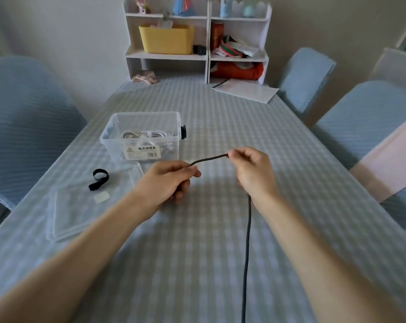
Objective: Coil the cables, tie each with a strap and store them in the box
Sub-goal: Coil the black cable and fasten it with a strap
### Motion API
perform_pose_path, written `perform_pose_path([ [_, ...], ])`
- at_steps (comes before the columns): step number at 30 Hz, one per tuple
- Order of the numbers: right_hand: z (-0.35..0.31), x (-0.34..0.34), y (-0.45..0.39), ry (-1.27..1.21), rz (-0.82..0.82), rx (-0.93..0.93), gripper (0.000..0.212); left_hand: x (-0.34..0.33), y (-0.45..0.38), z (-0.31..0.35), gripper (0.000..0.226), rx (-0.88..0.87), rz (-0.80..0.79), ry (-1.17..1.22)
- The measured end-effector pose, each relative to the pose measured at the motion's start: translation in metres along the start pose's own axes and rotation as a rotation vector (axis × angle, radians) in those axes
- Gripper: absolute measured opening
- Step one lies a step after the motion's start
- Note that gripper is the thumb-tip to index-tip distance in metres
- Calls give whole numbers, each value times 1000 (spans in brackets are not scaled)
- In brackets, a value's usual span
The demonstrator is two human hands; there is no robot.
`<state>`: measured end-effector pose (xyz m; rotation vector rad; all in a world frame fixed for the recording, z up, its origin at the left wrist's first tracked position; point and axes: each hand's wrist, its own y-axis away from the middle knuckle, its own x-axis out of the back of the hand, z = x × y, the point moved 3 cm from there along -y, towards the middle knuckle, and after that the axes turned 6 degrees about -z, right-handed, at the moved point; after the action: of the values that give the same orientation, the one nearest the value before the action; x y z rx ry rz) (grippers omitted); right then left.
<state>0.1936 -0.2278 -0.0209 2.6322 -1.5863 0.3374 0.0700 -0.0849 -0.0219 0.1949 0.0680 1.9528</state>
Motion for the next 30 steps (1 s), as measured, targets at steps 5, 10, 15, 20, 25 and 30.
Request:
perform_pose_path([
  [5, 3, 2, 4, 197, -56, 79, 27, -8, 2, 2, 30, -46, 45, 70],
  [10, -3, -7, 15, 267, -98, 188, 31, -7, 5, 0, 31, 25, 12, 208],
  [15, -2, -10, 18, -8, -309, -66, 32, -2, 8, 7, 29, 33, 47, 622],
  [20, -3, -15, 25, -228, -452, -198, 28, 11, 6, 6, 29, -66, 214, 950],
  [25, 1, -14, 21, -99, -192, -133, 28, 5, 14, 20, 18, -72, -142, 649],
  [30, -3, -1, 18, 68, -51, 75, 27, -4, 23, 25, 31, -29, -297, 379],
])
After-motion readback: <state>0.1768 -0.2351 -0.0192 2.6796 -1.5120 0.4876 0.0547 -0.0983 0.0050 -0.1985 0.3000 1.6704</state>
